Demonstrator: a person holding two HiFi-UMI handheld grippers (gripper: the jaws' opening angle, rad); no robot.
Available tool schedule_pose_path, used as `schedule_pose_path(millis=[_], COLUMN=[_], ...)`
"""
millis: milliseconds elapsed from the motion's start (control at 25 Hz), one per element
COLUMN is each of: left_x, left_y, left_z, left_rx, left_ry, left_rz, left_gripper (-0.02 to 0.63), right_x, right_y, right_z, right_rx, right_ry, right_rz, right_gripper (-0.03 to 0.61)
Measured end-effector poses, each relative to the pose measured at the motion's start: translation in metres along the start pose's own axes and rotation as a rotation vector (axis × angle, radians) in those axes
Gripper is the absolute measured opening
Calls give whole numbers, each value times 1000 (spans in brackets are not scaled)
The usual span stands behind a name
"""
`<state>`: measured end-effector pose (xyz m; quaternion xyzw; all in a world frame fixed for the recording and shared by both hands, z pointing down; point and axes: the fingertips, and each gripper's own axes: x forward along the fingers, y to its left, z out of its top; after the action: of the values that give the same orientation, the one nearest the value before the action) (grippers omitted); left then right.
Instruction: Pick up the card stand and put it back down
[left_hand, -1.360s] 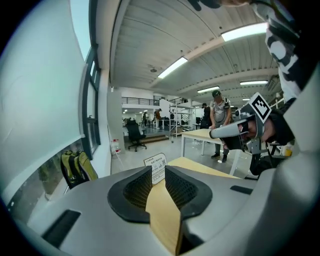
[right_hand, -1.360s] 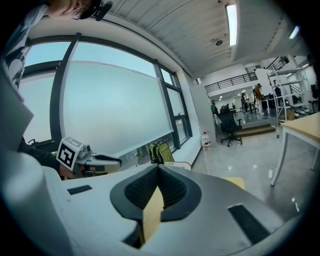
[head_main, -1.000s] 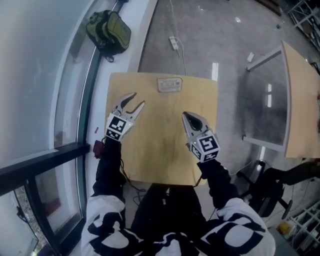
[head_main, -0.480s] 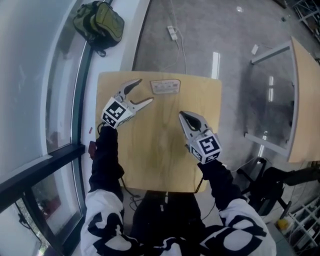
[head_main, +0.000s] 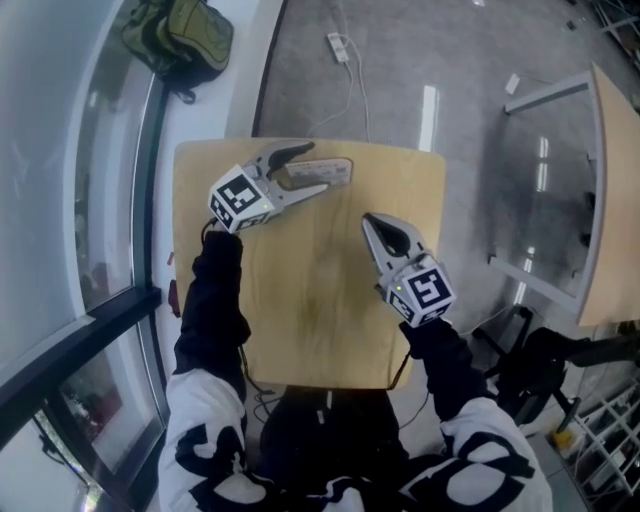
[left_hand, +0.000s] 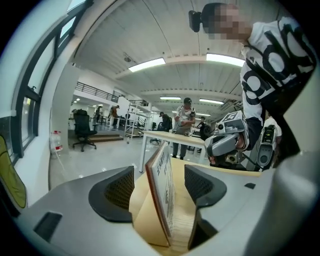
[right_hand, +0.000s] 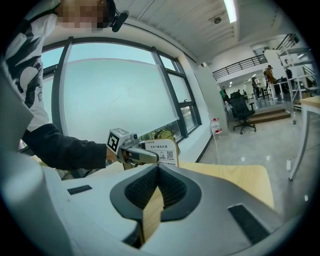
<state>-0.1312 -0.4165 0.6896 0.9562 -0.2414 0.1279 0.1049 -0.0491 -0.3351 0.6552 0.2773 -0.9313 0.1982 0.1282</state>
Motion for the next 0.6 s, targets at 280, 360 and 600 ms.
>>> schedule_pose_path(millis=[280, 360, 600], left_x=[20, 23, 28], left_y=[-18, -19, -32], left_z=[5, 4, 6], left_rx=[-31, -31, -41], left_ry=[-21, -17, -6], left_rz=[-128, -135, -174], left_gripper=[201, 141, 28], right_x=[-2, -5, -13], right_y=[-9, -11, -12], right_z=[-2, -1, 5], right_rx=[9, 9, 8], right_ry=[-7, -9, -23], right_rz=[-13, -17, -28], right_gripper=[3, 2, 2])
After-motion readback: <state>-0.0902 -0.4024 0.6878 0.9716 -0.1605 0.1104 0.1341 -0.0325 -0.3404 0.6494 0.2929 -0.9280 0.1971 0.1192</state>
